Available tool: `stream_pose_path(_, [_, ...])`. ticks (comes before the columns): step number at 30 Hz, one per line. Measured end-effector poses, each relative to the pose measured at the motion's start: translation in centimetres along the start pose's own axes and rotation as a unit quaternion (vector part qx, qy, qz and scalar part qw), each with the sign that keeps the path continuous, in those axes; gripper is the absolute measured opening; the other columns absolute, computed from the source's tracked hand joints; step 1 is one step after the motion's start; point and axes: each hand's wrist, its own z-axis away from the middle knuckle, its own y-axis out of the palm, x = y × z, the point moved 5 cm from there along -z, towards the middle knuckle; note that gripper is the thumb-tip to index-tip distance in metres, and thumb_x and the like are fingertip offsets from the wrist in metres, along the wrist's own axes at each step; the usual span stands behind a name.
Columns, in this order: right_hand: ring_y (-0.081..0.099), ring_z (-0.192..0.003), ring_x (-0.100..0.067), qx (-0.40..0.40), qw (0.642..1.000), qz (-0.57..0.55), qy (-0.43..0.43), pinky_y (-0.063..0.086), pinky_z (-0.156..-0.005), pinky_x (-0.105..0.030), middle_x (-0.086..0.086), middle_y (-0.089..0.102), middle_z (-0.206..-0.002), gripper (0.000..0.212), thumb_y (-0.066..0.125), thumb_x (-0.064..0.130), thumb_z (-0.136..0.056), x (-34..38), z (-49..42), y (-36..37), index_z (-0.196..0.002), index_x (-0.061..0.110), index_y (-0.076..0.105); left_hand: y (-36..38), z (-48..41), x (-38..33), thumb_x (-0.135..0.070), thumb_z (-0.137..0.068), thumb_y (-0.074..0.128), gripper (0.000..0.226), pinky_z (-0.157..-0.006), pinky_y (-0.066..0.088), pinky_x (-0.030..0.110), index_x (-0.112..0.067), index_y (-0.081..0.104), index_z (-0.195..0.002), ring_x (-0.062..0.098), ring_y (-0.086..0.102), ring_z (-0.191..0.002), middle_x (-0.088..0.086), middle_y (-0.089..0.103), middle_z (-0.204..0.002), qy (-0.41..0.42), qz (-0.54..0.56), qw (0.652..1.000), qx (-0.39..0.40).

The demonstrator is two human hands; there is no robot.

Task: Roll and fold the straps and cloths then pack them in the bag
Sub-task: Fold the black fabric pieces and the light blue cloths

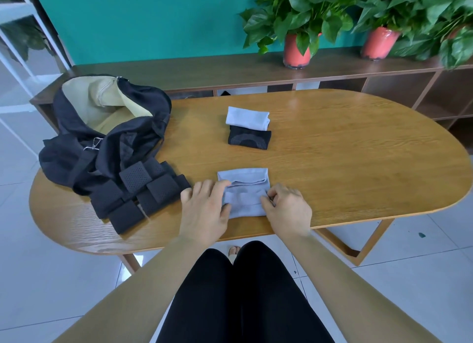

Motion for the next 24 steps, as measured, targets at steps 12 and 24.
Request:
stream_pose_path(12, [0.053, -0.117, -0.026, -0.044, 0.952, 0.098, -0.286, 0.036, -0.092, -0.034, -0.008, 0.058, -0.127, 0.042, 0.041, 0.028, -0.091, 3.1, 1.7, -0.7, -0.124, 0.008, 0.058, 1.4, 0.8, -2.4, -0.057, -0.095, 0.003, 0.073, -0.114, -0.017, 0.042, -0.011, 0.008, -0.152, 0.01, -0.005, -0.146, 0.002, 0.005, -0.16, 0.161, -0.071, 0.971, 0.163])
stream_pose_path(24, [0.047, -0.13, -0.019, 0.075, 0.935, 0.113, -0.329, 0.037, -0.109, -0.041, -0.008, 0.053, -0.137, 0.051, 0.039, 0.039, -0.095, 1.1, 3.3, 0.6, -0.131, 0.007, 0.056, 2.2, 2.0, -1.3, -0.071, -0.086, 0.003, 0.086, -0.115, -0.017, 0.04, -0.015, -0.003, -0.152, 0.007, -0.01, -0.146, -0.002, -0.005, -0.16, 0.166, -0.078, 0.959, 0.215])
